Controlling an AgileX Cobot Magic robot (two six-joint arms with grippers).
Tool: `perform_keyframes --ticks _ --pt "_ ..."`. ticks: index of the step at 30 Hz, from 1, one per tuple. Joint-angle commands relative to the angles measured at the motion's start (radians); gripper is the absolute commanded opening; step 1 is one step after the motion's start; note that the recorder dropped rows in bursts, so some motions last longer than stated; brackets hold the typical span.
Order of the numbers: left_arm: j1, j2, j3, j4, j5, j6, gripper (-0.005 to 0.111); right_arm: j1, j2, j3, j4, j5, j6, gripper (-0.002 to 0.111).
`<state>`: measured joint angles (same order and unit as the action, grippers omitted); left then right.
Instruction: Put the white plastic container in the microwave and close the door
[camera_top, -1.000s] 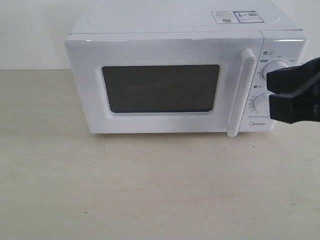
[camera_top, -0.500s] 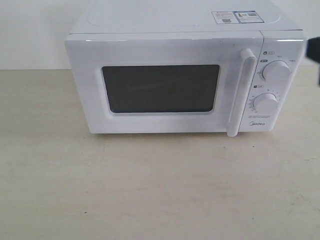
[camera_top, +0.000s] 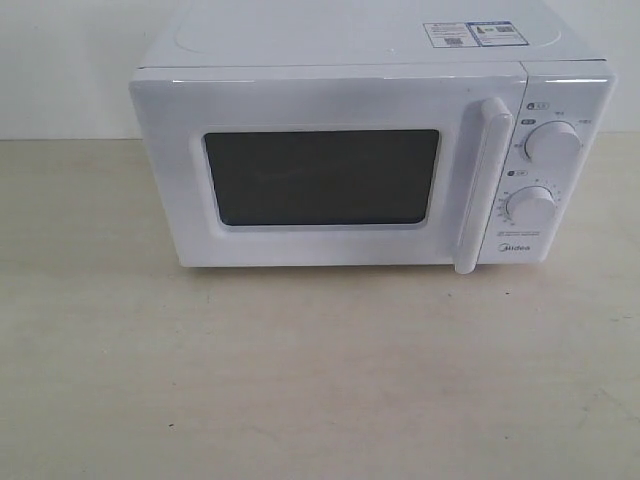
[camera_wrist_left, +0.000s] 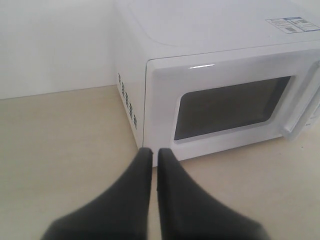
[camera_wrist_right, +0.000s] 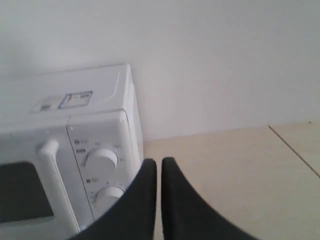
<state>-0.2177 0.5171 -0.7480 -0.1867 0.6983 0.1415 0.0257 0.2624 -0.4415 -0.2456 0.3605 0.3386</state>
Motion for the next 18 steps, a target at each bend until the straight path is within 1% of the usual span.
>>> perform_keyframes --ticks 1,4,8,10,14,18 --pt "-0.003 -0.002 0.006 0.001 -0.001 -0.010 0.004 -0.006 -0.105 0.140 0.002 -0.023 -0.043 0.000" --pt "-0.003 -0.002 0.006 0.001 -0.001 -0.010 0.004 -0.006 -0.168 0.247 0.002 -0.082 -0.061 0.000" --pt "-0.003 -0.002 0.006 0.001 -0.001 -0.010 0.004 -0.006 -0.170 0.364 0.002 -0.160 -0.062 0.000" --pt "-0.003 -0.002 0.006 0.001 -0.001 -0.010 0.004 -0.006 -0.170 0.401 0.002 -0.164 -0.062 0.000" --pt "-0.003 -0.002 0.006 0.001 -0.001 -0.010 0.004 -0.006 -0.199 0.441 0.002 -0.174 -0.059 0.000" --pt "-0.003 -0.002 0.006 0.001 -0.001 -0.010 0.004 -0.006 -0.262 0.441 0.021 -0.130 -0.096 0.000"
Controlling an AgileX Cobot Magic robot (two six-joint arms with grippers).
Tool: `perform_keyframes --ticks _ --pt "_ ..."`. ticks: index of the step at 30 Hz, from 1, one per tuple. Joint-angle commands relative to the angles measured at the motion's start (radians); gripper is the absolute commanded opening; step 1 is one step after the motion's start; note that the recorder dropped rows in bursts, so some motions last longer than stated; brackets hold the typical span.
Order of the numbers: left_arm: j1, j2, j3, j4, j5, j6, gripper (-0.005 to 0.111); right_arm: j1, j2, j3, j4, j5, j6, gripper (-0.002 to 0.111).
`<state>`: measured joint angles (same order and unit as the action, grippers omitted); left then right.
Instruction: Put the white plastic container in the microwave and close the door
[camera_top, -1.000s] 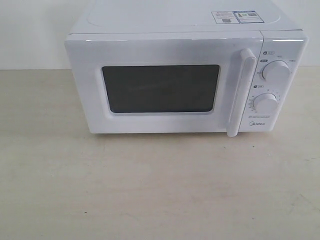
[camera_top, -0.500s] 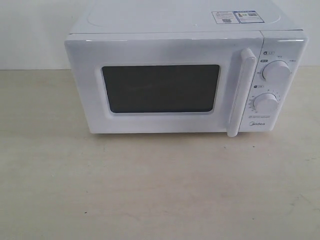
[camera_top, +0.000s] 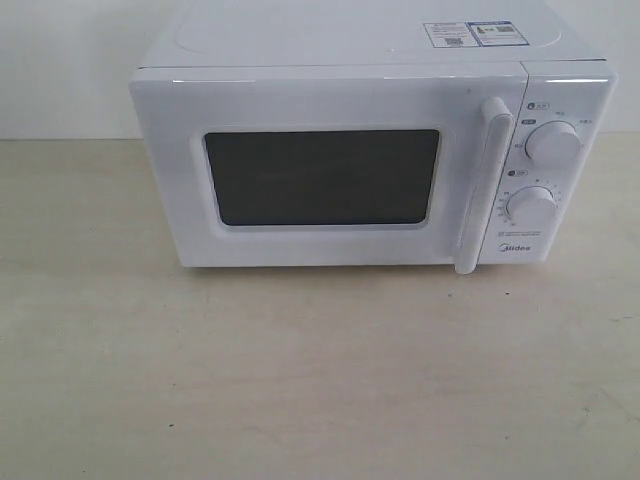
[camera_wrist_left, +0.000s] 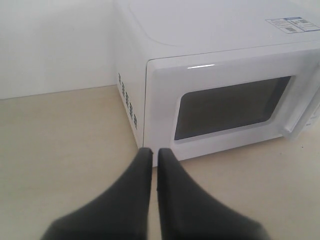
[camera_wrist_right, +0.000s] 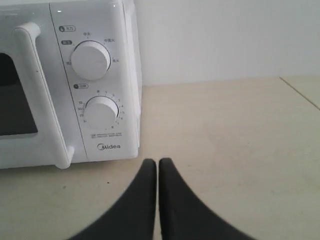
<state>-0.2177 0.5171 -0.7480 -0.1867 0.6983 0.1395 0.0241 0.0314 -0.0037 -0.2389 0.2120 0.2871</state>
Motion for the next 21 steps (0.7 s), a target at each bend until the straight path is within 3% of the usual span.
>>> perform_keyframes --ticks 1,6,21 --pt "-0.003 -0.002 0.006 0.001 -0.001 -0.008 0.004 -0.005 -0.031 0.004 0.029 0.026 -0.105 0.000" --pt "-0.003 -0.002 0.006 0.001 -0.001 -0.008 0.004 -0.005 -0.031 0.004 0.100 0.096 -0.250 0.000" --pt "-0.003 -0.002 0.006 0.001 -0.001 -0.008 0.004 -0.005 -0.031 0.004 0.257 0.117 -0.322 0.000"
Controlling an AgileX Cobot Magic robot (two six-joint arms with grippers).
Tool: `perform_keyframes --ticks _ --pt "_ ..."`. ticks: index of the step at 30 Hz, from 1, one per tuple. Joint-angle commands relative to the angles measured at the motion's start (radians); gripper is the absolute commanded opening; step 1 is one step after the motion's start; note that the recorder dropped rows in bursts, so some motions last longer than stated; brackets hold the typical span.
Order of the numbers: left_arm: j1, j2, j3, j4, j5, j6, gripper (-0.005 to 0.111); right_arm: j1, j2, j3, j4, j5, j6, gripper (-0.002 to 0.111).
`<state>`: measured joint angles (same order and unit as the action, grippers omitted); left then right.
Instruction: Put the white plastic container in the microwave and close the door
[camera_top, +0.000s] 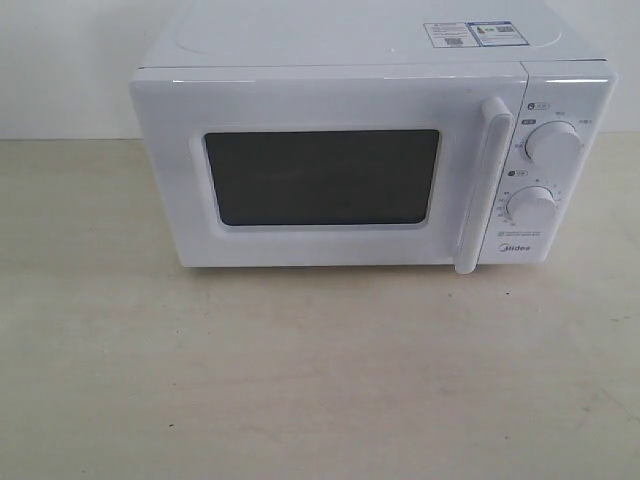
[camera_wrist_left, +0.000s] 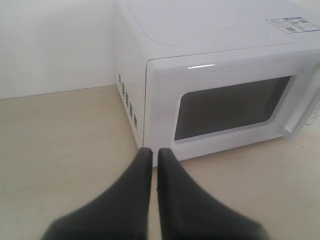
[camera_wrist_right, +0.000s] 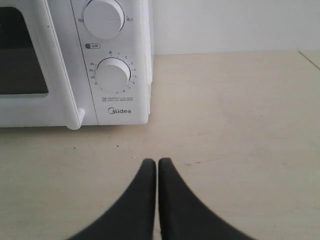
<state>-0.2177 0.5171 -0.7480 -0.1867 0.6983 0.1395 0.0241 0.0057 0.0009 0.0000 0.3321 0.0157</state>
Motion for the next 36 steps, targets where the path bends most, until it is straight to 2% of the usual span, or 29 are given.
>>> perform_keyframes --ticks 1,36 --pt "-0.003 -0.002 0.006 0.001 -0.001 -0.008 0.004 -0.005 -0.006 -0.001 0.018 -0.003 -0.055 0.000" --pt "-0.003 -0.005 0.006 0.011 -0.002 0.005 0.004 -0.005 -0.006 -0.001 0.018 0.008 -0.046 0.000"
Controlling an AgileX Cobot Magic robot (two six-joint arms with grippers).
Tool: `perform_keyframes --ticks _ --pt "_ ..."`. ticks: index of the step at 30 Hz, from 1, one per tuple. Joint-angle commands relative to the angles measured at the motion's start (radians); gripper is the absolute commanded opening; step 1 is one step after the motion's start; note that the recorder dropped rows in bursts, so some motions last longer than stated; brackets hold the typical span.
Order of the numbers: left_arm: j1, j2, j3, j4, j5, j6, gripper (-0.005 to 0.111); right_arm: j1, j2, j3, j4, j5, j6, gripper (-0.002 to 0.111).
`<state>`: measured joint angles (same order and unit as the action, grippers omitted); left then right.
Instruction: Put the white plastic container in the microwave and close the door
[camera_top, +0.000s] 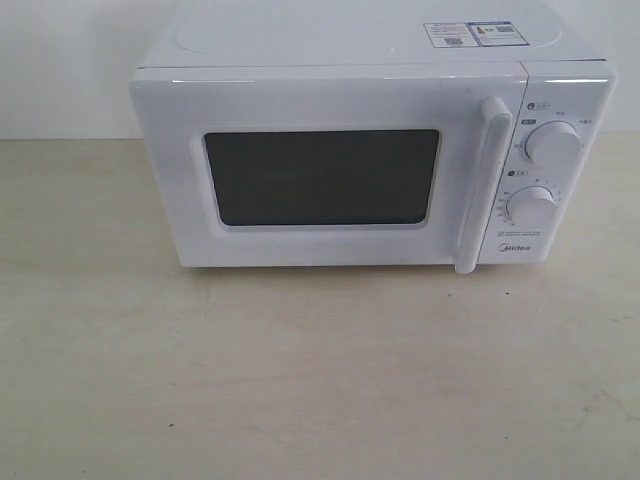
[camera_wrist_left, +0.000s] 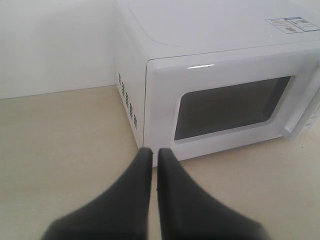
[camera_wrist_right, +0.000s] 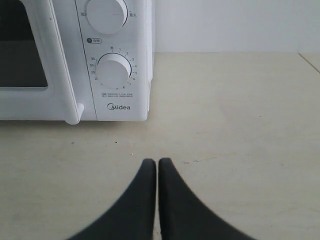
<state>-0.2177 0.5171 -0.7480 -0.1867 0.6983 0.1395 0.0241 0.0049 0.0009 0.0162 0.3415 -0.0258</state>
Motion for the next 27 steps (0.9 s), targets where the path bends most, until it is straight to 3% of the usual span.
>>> perform_keyframes --ticks 1,4,7,10,13,19,27 --pt "0.001 -0.010 0.006 0.015 -0.002 0.010 0.004 -0.005 -0.005 -0.001 0.002 -0.002 -0.005 0.000" --pt "0.057 -0.042 0.032 -0.053 -0.032 0.010 0.004 -0.005 -0.005 -0.001 0.002 -0.002 -0.005 0.000" --pt "0.160 -0.110 0.118 -0.154 -0.164 0.010 0.004 -0.005 -0.005 -0.001 0.002 -0.002 -0.005 0.000" --pt "0.276 -0.228 0.263 -0.242 -0.291 0.010 0.004 -0.005 -0.005 -0.001 0.002 -0.002 -0.005 0.000" --pt "0.342 -0.341 0.407 -0.288 -0.341 0.010 0.004 -0.005 -0.005 -0.001 0.002 -0.002 -0.005 0.000" --pt "0.358 -0.468 0.565 -0.296 -0.449 0.077 0.004 -0.005 -0.005 -0.001 0.002 -0.002 -0.005 0.000" --pt "0.358 -0.496 0.672 -0.296 -0.466 0.125 0.004 -0.005 -0.005 -0.001 0.002 -0.002 -0.003 0.000"
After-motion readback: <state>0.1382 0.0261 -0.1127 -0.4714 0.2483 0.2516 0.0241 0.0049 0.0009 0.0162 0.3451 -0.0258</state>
